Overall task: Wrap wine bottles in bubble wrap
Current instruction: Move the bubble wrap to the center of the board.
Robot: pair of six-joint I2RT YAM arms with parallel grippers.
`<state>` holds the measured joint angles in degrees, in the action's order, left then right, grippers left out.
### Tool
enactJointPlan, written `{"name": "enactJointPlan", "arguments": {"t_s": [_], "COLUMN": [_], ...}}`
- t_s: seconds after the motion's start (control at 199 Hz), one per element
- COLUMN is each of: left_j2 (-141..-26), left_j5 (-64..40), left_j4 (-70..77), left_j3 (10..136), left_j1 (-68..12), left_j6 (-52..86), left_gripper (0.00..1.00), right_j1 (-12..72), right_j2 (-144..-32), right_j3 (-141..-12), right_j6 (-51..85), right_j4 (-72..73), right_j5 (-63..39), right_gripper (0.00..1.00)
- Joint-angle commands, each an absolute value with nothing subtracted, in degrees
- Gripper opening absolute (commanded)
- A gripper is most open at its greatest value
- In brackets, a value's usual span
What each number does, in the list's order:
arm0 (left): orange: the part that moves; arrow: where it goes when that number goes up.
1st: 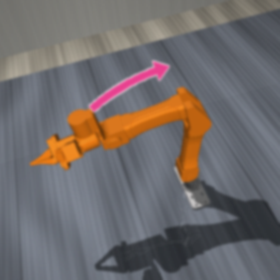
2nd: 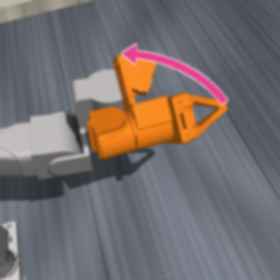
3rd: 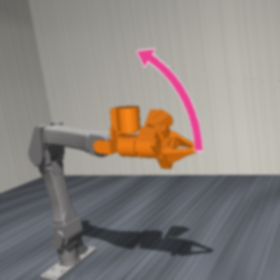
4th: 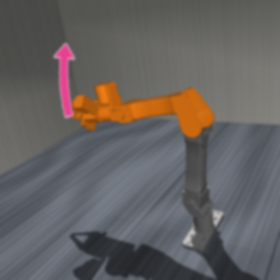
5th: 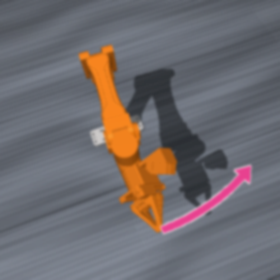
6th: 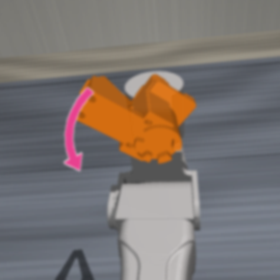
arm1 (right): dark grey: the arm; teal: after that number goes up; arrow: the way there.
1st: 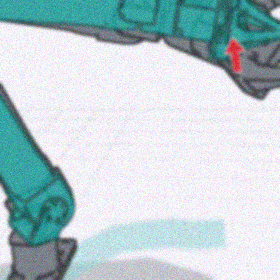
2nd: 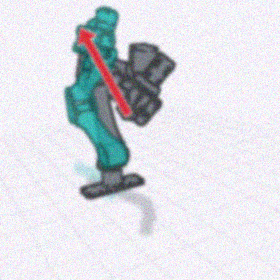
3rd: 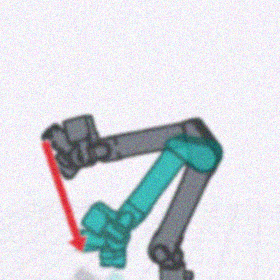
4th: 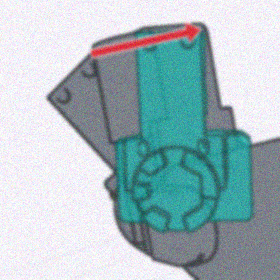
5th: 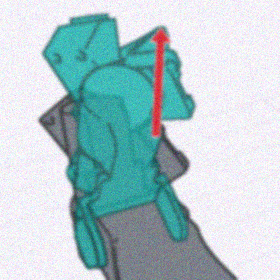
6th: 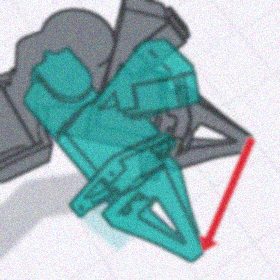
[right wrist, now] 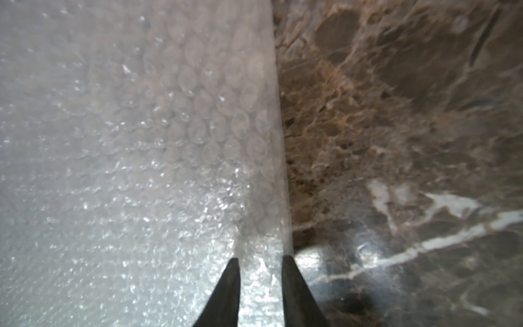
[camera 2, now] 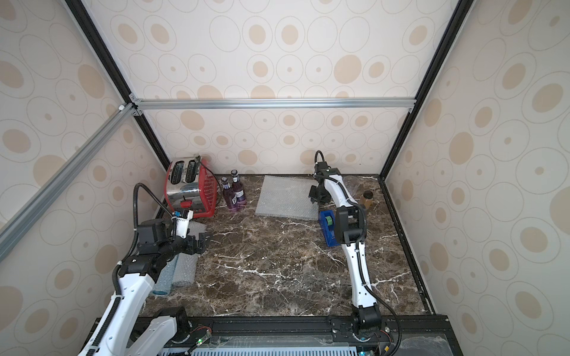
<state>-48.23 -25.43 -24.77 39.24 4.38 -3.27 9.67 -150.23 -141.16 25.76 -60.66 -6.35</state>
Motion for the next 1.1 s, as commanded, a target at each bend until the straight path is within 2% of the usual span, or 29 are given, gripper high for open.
{"name": "enactJointPlan", "arguments": {"t_s": [0.0,0.141,0.261,0.316,0.517,0.572,1.095], "left_j2": [-48.4,-48.3,-48.4,-48.3,-48.2,-48.2,-48.1], "left_j5": [-25.5,-25.6,-25.4,-25.2,-25.3,-25.1,-26.1], "left_j4": [-24.7,-24.1,-24.5,-23.9,-24.3,-24.1,-24.1], "left_j3": [39.9,39.7,39.7,39.3,39.5,39.4,39.5], "left_j1": [4.1,4.0,4.0,3.9,3.9,3.8,3.7], "left_j6": [-3.9,-3.7,-3.9,-3.9,-3.8,-3.8,-3.5], "left_gripper": [1.0,0.99,1.0,0.99,0.99,0.99,0.99], "right_j1": [9.7,9.6,9.6,9.6,9.5,9.5,9.8], "right_j2": [-151.4,-151.0,-150.4,-150.2,-150.5,-150.4,-143.8], "right_j3": [-141.7,-141.3,-141.5,-141.1,-140.4,-141.1,-142.0], "right_j6": [25.1,25.3,24.4,24.3,24.0,23.9,23.0], "right_j4": [-62.1,-63.6,-63.6,-63.7,-62.9,-63.7,-67.3], "right_j5": [-6.3,-4.9,-4.0,-4.0,-5.6,-5.4,-4.9], "right_gripper": [0.29,0.43,0.47,0.42,0.15,0.1,0.1]}}
